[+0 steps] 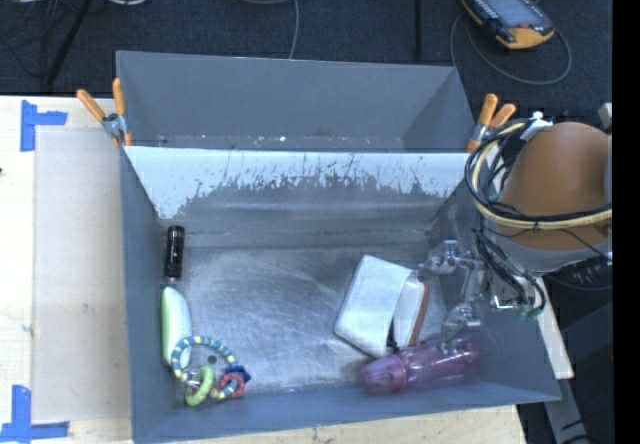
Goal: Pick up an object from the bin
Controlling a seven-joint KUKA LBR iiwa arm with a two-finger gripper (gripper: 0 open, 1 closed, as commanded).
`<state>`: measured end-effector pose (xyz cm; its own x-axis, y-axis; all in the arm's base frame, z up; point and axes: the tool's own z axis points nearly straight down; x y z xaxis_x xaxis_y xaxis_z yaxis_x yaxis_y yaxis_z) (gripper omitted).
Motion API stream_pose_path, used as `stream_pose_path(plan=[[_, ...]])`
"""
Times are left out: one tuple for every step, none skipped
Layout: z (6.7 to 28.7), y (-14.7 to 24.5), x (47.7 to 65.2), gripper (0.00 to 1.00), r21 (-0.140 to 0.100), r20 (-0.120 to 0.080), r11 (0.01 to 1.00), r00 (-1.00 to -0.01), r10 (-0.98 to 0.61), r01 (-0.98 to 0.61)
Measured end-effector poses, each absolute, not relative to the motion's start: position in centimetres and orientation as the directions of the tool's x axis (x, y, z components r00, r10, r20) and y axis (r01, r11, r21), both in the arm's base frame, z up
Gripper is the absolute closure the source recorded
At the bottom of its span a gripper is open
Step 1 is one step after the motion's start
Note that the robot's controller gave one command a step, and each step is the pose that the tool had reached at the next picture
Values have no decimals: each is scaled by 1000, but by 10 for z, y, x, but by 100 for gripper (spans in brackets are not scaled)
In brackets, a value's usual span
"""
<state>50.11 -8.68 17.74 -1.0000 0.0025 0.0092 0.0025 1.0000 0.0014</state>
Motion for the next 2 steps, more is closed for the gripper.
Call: stream_pose_path(plan=[[181, -87, 503, 0, 0, 2, 1000, -1000, 0, 0], [128, -87, 492, 0, -1, -5, 1000, -1000, 14, 14]])
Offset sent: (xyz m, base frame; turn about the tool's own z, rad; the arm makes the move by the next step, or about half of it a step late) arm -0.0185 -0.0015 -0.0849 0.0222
